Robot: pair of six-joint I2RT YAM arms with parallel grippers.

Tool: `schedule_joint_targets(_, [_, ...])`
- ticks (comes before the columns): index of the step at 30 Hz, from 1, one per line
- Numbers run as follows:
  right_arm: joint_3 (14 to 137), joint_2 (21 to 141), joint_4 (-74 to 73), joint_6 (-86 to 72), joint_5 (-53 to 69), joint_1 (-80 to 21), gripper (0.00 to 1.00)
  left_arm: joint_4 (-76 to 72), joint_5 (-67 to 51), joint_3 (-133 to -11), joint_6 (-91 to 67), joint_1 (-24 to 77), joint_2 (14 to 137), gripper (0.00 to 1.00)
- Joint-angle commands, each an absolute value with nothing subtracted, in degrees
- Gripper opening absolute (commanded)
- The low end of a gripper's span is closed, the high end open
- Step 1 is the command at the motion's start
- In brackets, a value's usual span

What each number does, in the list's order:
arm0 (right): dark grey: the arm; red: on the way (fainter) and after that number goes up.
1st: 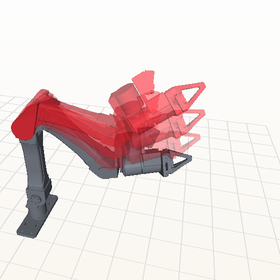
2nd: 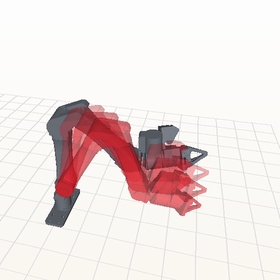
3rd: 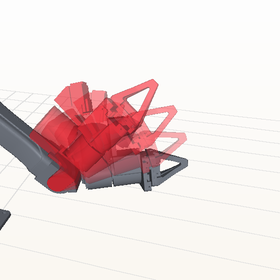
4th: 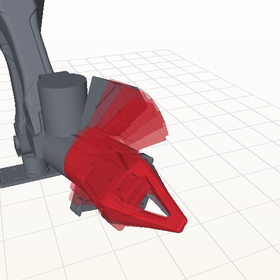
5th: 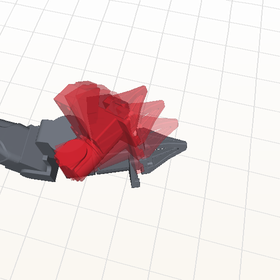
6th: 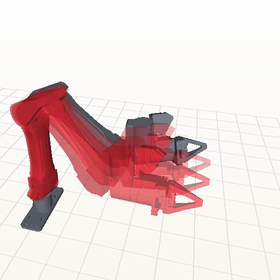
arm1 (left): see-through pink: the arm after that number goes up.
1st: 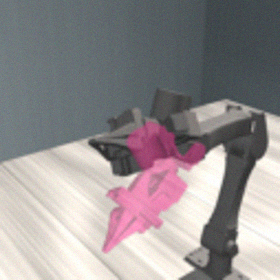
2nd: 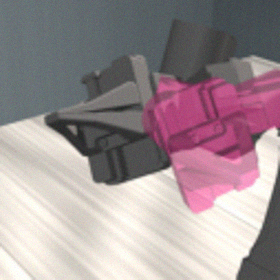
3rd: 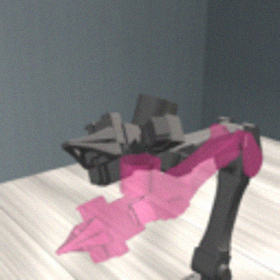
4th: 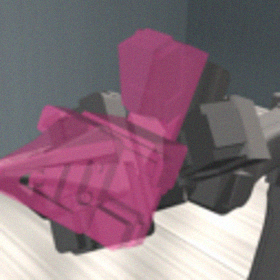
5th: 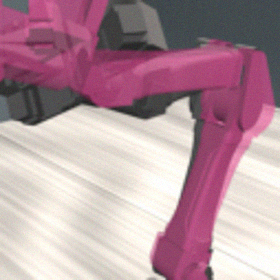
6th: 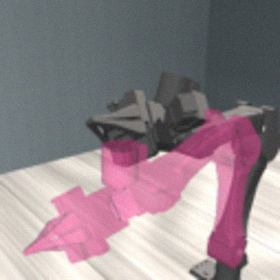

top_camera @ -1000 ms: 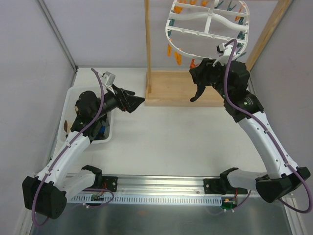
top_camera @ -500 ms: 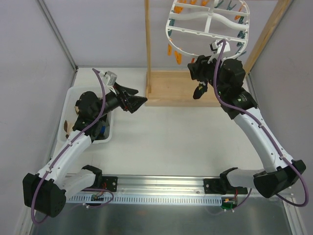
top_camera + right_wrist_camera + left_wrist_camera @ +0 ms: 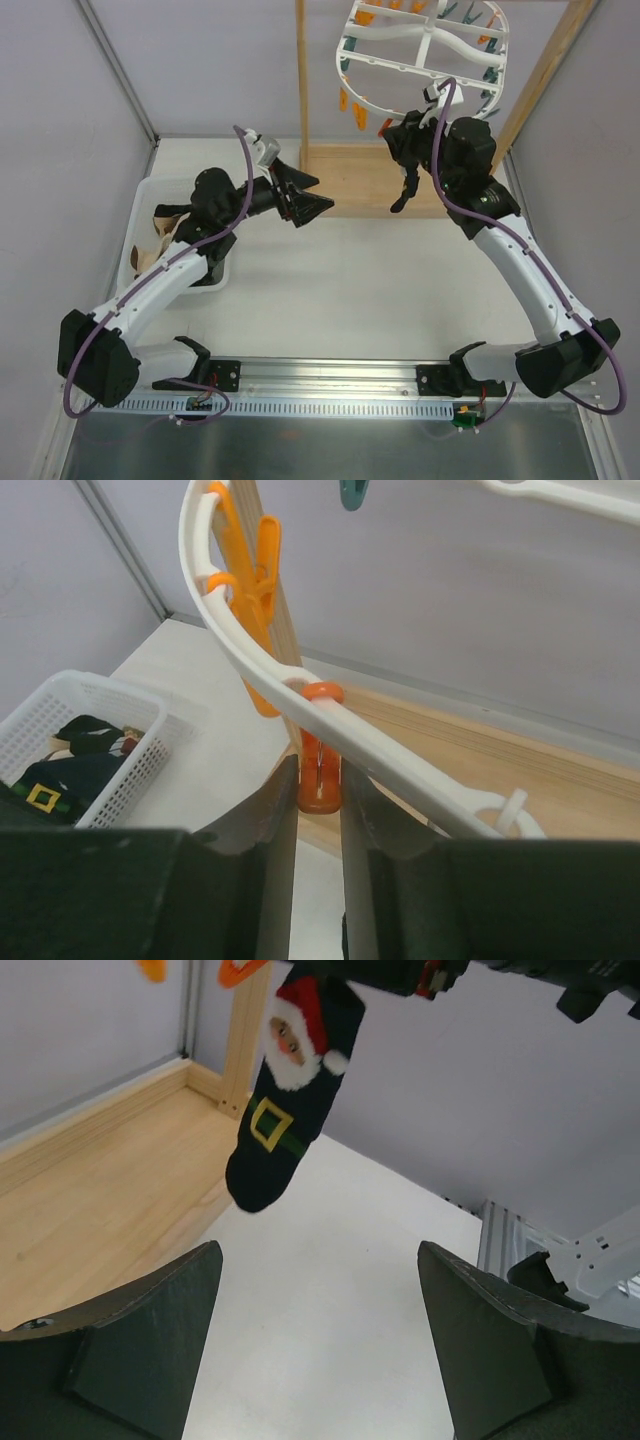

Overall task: Clip the socks to the hanger
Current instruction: Open the clamp at the hanger.

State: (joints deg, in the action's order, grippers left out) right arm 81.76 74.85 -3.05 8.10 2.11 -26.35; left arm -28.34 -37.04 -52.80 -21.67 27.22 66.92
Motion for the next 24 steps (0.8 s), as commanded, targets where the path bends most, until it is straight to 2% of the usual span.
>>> schedule_joint_targets(1, [84.7,72.0,-2.5,6.8,7.7,-26.3,0.15,-37.3,-39.5,-59.1,-19.6,29.4,72.0,0.8])
schedule_joint_targets(6, [84.6,69.0,-5.6,6.9,11.3,-25.7,0.15,-43.2,-38.5,-66.1,-25.9,30.1,79.6,0.77])
schedule_joint_targets(16, [86.7,66.2,-11.4,2.9,14.4,-25.0,0.16,-45.3,-41.3,-80.5,-25.3,34.4,91.5,0.74])
schedule_joint_targets(24, [85.7,65.3,-11.9,3.1,14.3,-25.0,0.15,-53.8,-38.5,-83.6,-36.4,35.1,96.6,0.69])
